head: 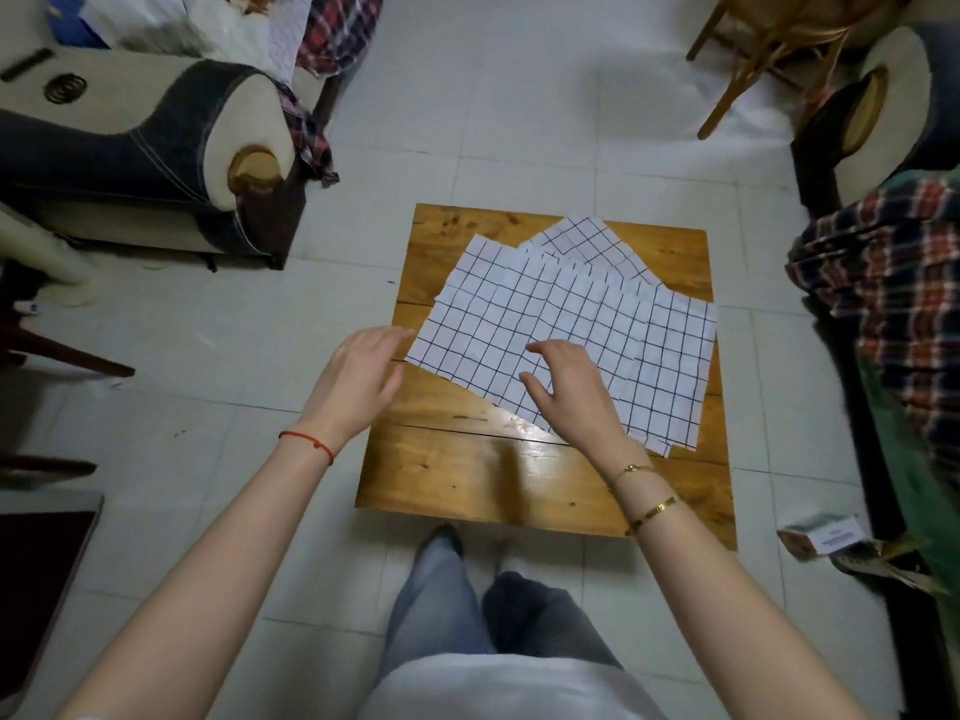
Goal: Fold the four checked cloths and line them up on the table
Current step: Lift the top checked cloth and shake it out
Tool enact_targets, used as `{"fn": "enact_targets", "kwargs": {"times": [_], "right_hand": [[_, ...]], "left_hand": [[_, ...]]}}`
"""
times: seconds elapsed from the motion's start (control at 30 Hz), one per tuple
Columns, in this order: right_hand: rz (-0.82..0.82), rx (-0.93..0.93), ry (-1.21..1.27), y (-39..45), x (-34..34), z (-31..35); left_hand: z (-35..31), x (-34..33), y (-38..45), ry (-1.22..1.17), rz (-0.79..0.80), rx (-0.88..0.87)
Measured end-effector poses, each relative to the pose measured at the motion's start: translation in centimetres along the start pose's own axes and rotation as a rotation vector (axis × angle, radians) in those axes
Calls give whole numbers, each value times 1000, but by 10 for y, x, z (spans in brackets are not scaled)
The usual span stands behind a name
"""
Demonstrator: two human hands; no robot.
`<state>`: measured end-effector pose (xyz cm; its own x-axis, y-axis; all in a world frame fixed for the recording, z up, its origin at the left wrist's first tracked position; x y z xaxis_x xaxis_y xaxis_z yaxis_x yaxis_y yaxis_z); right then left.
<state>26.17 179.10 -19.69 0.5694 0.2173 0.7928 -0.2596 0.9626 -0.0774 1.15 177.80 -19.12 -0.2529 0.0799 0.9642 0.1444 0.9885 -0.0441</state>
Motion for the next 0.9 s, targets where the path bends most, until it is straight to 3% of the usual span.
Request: {"fn": "enact_targets", "kwargs": {"times": [0.53,0.9], "right_hand": [[97,-89,-31,150,-190,-25],[182,-125,-104,176,-291,-57]], "left_hand": [[115,-162,131,41,286,-180],[157,-247,135,-8,279,-176]]}}
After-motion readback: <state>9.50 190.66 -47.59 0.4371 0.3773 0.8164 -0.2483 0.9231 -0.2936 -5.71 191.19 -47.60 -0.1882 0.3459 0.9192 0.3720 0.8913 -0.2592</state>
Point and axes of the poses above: each hand's wrist, its own y-axis towards the middle knuckle, its own x-axis out of the back of the hand, z = x × y, the point moved 6 cm from there along y, towards the middle knuckle, and after that the axes turned 5 degrees about y, right-handed, at the moved point
